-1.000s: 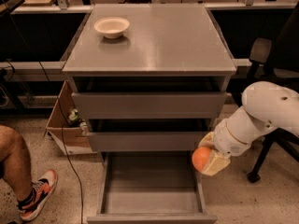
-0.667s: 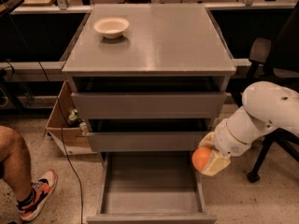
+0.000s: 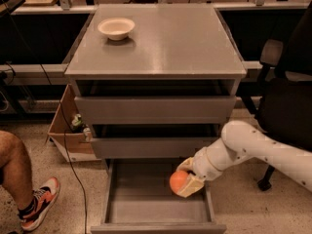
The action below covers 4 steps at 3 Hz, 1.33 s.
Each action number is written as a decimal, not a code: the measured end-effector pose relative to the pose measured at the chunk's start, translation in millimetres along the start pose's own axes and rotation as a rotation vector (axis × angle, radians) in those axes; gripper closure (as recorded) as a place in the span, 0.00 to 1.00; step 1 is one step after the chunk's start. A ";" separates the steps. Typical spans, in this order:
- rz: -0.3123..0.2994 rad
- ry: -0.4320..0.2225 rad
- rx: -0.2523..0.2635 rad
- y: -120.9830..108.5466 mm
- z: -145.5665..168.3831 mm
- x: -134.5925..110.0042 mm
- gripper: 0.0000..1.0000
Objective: Place orange into bottom drawer
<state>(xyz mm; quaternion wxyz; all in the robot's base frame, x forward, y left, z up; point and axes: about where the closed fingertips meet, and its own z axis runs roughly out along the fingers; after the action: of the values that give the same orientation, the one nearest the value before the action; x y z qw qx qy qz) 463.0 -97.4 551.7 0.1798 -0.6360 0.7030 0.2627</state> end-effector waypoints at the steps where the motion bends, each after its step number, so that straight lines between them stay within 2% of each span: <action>1: 0.030 -0.126 0.010 -15.8 90.9 8.9 1.00; 2: 0.072 -0.198 0.095 -39.7 144.7 16.5 1.00; 3: 0.071 -0.199 0.105 -42.2 143.3 15.4 1.00; 4: 0.119 -0.223 0.122 -63.7 161.3 35.7 1.00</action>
Offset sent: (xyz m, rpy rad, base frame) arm 0.0433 0.0913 -0.1739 0.2175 -0.0982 -0.2266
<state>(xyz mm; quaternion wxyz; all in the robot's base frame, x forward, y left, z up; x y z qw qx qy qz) 508.3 -32.8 393.2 0.2792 -0.5481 0.7297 0.2987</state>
